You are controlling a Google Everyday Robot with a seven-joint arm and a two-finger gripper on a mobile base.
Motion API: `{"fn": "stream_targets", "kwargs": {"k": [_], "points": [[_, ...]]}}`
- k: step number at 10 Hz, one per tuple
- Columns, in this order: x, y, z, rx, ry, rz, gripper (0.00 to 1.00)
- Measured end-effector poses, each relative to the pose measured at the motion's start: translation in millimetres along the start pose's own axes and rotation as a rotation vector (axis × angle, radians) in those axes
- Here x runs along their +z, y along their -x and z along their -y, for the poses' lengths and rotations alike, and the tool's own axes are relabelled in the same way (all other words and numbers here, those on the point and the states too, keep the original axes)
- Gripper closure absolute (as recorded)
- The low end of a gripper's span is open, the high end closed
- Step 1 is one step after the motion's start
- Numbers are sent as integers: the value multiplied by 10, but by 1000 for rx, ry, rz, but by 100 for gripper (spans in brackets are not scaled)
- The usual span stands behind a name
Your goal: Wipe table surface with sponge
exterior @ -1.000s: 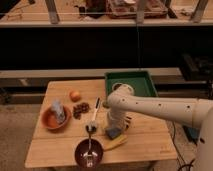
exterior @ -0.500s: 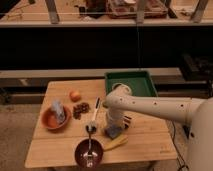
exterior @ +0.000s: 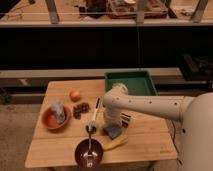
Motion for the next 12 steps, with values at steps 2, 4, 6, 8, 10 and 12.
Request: {"fn": "stream_targets", "kwargs": {"k": [2, 4, 6, 8, 10, 12], "points": [[21, -28, 29, -12, 8, 2, 35], [-2, -8, 33, -4, 22, 0, 55], [-73, 38, 27, 7, 43, -2, 73], [-141, 87, -7, 27, 64, -3, 94], [-226, 95, -70, 49, 70, -13, 100], [-515, 73, -260, 126, 50, -53, 100]]}}
